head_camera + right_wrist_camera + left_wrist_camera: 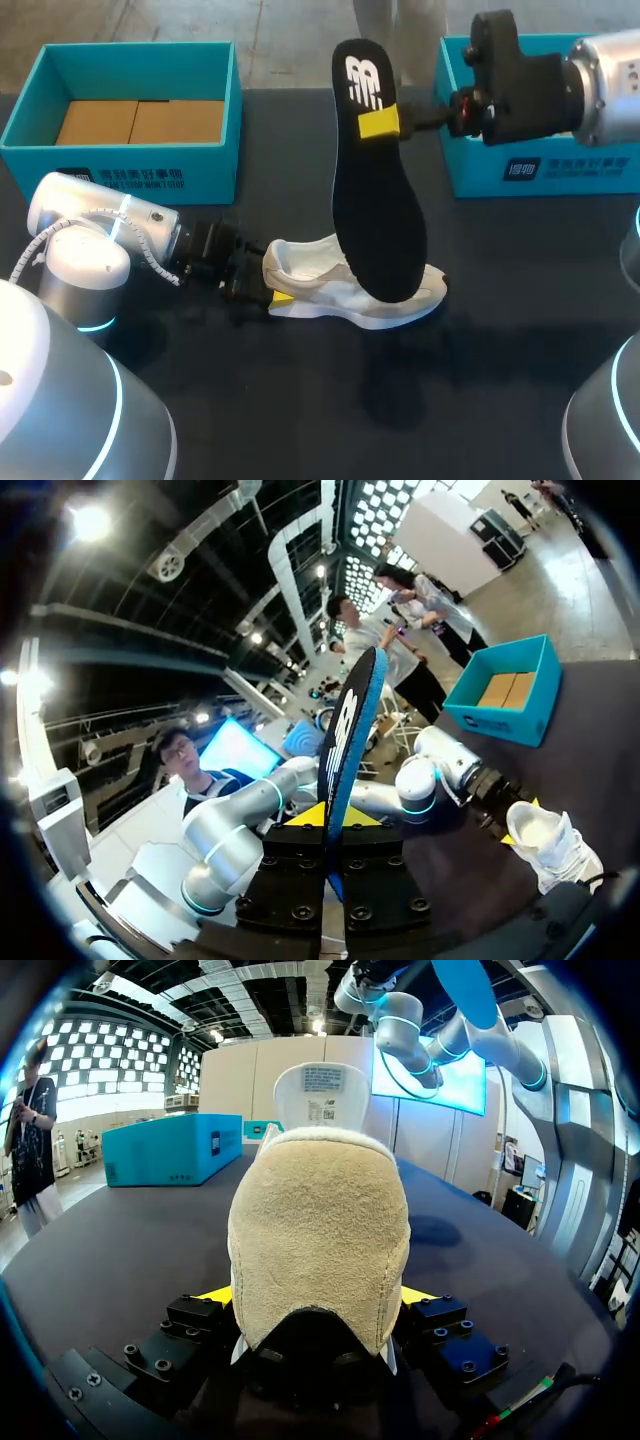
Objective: Take the shoe out of the shoebox, open the shoe tongue, remove and reinsert the insole, then place the shoe into the shoebox
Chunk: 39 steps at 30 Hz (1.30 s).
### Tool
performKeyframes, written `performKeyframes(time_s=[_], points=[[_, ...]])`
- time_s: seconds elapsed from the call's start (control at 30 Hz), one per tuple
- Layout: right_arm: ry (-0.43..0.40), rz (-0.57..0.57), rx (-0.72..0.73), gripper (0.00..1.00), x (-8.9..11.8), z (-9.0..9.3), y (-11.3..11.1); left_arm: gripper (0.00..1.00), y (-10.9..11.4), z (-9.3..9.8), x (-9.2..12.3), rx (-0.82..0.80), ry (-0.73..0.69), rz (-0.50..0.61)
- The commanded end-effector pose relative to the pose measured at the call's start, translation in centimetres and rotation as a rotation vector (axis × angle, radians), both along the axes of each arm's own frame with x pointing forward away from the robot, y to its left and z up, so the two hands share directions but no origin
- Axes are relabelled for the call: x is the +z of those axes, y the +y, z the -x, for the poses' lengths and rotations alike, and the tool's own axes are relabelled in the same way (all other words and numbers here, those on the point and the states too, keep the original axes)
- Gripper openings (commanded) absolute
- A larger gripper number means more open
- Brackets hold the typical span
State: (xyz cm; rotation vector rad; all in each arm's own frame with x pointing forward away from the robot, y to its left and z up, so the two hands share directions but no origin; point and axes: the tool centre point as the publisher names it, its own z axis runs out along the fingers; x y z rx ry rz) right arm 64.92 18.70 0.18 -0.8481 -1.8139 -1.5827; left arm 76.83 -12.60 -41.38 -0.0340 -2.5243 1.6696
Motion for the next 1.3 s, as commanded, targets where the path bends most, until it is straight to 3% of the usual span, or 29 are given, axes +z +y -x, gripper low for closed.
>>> performKeyframes(time_s=[0.03, 0.93, 1.3], points=[[0.0, -0.007, -0.022, 0.0, -0.3, 0.9, -0.4, 0.0, 0.0, 0.0, -0.1, 0.0, 0.0, 0.0], [0.003, 0.01, 0.01, 0.0, 0.3, 1.4, -0.1, 0.0, 0.0, 0.0, -0.1, 0.0, 0.0, 0.0], [-0.01, 0.02, 0.021, 0.0, 1.6, 1.2, -0.3, 0.0, 0.0, 0.0, -0.1, 0.0, 0.0, 0.0]])
